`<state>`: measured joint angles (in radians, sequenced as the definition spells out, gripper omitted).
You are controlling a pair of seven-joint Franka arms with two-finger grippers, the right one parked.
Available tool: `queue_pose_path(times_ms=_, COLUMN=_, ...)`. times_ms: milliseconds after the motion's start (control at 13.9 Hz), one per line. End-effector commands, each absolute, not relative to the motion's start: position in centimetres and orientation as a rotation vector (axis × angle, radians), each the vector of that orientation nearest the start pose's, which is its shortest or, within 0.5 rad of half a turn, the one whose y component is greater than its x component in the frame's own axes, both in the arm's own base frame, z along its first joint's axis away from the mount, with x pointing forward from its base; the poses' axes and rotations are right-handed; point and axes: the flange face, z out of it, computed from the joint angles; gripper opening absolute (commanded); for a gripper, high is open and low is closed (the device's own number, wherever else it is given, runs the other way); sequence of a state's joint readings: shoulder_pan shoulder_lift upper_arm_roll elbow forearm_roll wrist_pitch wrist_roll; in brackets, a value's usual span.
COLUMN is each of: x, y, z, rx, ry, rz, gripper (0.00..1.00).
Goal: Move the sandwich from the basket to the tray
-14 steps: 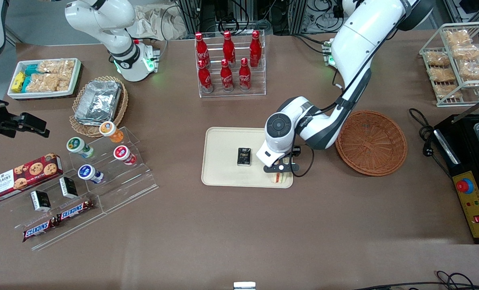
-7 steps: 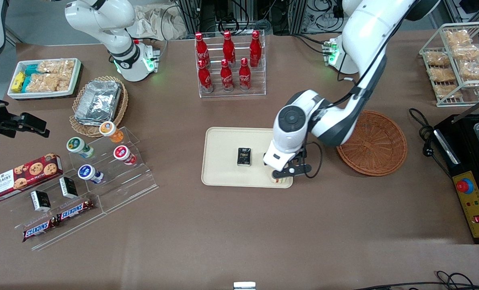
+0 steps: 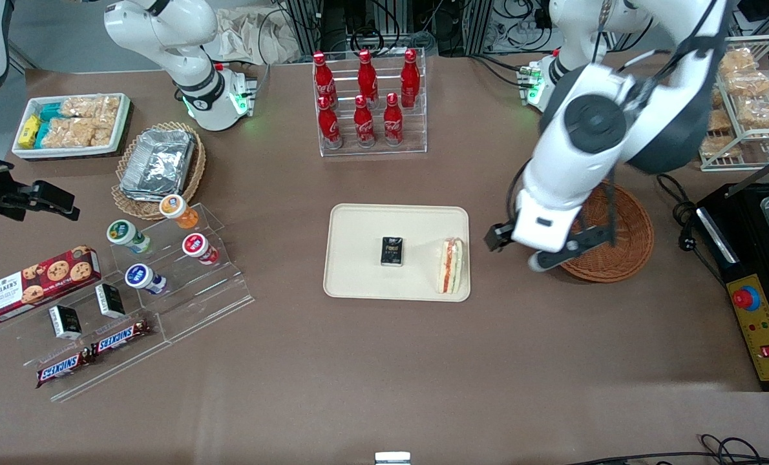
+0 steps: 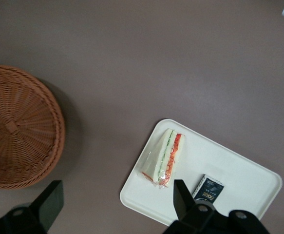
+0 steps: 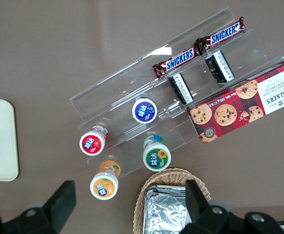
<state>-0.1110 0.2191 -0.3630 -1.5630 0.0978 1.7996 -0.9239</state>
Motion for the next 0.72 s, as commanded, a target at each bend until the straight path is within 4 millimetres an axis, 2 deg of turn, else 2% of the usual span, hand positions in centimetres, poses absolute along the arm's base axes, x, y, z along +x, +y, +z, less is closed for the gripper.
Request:
queue_pose_path(times_ms=0, x=55.1, y=-22.4, z=57.3, rx=-3.086, ry=-0.593, rz=-0.043, gripper=1.00)
queue_pose_path(times_ms=144, x=54.7, y=-17.3, z=59.8, rx=-3.108, ry=-0.517, rz=-0.030, gripper=1.00)
queue_pose_path(times_ms=216, x=53.9, y=-14.8, z=60.8, rx=-3.137, ry=-0.439, rz=-0.006, gripper=1.00)
queue_pose_path(times_ms=288, x=53.1, y=-11.3, z=61.8, rx=-3.157, ry=-0.375, rz=0.005, gripper=1.00)
queue_pose_path(times_ms=432, x=51.0, y=-6.4, z=62.7, rx=-3.176, ry=-0.237, rz=-0.009, gripper=1.00)
queue_pose_path(times_ms=504, x=50.4, y=-5.0, z=62.5, rx=-3.173, ry=-0.214, rz=-0.010, gripper=1.00)
queue_pose_path(times_ms=648, x=50.0, y=-4.8, z=61.6, rx=-3.166, ry=-0.212, rz=-0.049, gripper=1.00)
